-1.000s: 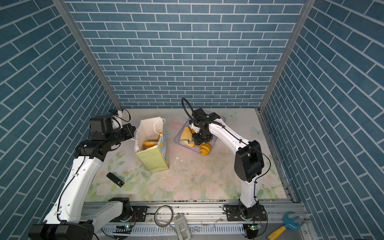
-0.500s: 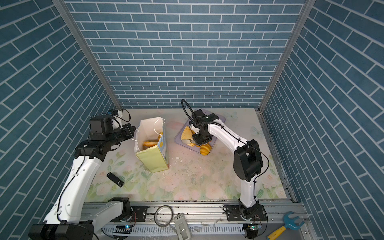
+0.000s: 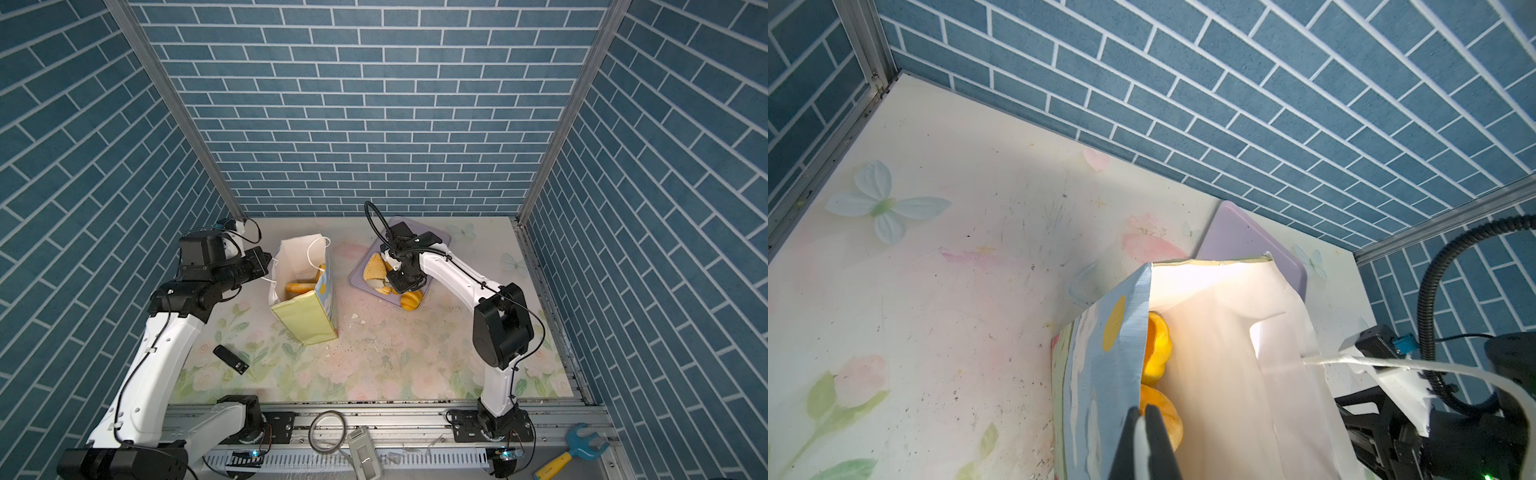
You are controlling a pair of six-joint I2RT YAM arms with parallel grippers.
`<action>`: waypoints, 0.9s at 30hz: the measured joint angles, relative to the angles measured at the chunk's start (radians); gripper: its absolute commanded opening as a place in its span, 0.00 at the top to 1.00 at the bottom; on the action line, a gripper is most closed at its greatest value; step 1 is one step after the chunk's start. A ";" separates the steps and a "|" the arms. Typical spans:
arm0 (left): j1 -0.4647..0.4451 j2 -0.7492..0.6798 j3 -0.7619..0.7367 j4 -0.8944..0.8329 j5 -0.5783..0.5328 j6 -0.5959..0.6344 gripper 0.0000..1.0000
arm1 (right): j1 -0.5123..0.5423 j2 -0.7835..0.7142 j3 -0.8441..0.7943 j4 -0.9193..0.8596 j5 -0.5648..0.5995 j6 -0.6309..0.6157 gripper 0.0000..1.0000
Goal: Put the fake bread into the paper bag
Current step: 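Lower the tongs and pinch the flat pale bun on the tray, then lift the flat pale bun with the tongs and carry it over the bag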
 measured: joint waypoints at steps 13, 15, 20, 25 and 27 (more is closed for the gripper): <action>0.000 -0.001 0.000 0.000 0.001 0.000 0.97 | 0.001 -0.097 -0.004 0.000 0.029 0.006 0.78; 0.000 -0.004 0.000 0.000 0.002 0.000 0.97 | 0.001 -0.124 -0.006 0.001 0.028 0.013 0.78; 0.000 -0.014 0.000 0.000 0.005 0.000 0.97 | 0.001 -0.188 -0.008 0.002 0.028 0.023 0.78; 0.000 -0.023 0.000 0.000 0.008 0.000 0.97 | 0.001 -0.220 -0.008 -0.001 0.039 0.026 0.78; 0.000 -0.024 0.000 0.000 0.008 0.000 0.97 | 0.001 -0.232 -0.007 -0.004 0.044 0.026 0.78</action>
